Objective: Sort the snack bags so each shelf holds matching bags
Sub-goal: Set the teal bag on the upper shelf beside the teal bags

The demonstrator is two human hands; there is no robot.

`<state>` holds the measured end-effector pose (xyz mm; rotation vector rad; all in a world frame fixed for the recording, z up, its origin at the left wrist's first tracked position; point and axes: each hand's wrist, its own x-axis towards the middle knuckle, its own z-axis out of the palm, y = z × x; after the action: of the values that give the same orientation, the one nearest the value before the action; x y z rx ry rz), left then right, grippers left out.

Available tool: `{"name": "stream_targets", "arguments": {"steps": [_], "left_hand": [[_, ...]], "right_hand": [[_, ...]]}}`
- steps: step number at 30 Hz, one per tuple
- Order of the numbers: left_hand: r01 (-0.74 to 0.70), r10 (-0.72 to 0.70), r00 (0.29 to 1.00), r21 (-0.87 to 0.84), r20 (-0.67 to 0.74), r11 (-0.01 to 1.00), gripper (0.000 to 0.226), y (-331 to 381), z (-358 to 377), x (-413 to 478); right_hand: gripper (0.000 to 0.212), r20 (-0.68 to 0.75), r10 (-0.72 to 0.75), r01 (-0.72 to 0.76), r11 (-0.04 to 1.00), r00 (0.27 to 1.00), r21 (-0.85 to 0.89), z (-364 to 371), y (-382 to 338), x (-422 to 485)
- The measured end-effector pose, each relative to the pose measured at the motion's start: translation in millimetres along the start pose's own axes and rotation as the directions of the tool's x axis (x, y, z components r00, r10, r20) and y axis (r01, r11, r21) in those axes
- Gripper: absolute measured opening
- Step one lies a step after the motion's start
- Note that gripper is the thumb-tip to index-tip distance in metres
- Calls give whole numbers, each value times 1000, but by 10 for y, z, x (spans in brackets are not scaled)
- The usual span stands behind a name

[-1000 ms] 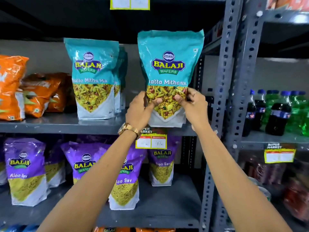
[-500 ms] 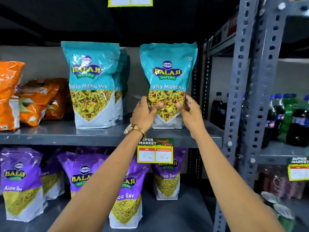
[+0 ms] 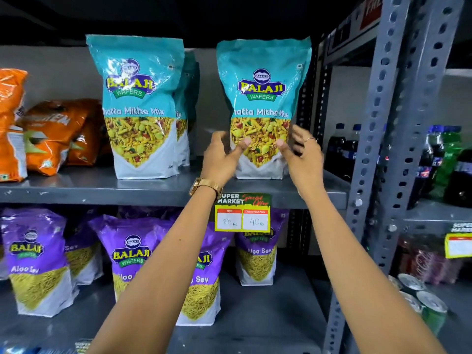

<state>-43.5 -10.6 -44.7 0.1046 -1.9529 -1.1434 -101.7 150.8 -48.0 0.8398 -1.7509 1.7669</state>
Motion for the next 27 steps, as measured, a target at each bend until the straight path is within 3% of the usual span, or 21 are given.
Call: {"name": "stream_targets", "arguments": {"steps": [5, 8, 11, 14, 18, 22, 24, 27], "left_hand": [[-139, 84, 965, -213, -248, 967, 20, 89, -236, -283], [-236, 169, 925, -167, -339, 957, 7, -6, -337, -727], [-257, 186, 863, -90, -469, 962, 6, -247, -324, -1248], [-180, 136, 822, -25, -553, 983, 16, -674, -291, -1664], [106, -123, 846, -63, -519, 992, 38, -1342, -293, -2066], [497, -565, 778, -282, -275, 821, 47, -1871, -359, -2297], [602, -639, 756, -234, -138, 763, 52, -2032, -388, -2311], [623, -632, 771, -117, -78, 774, 41, -2153, -428, -2303]], "right_hand": [[29, -243, -126, 137, 990, 962, 29, -55, -165, -509], [15, -408, -184, 222, 974, 894, 48, -55, -80, -986], [15, -429, -136, 198, 975, 893, 101, 26, 134, -1468], [17, -304, 30, 17, 988, 952, 152, 176, 480, -1900], [19, -3, 293, -292, 952, 956, 89, 448, 1000, -2304], [54, 290, 622, -635, 770, 727, -60, 780, 1413, -2558], [67, 366, 663, -667, 733, 654, -135, 903, 1525, -2620], [69, 407, 662, -691, 716, 629, -97, 1012, 1621, -2685]]}}
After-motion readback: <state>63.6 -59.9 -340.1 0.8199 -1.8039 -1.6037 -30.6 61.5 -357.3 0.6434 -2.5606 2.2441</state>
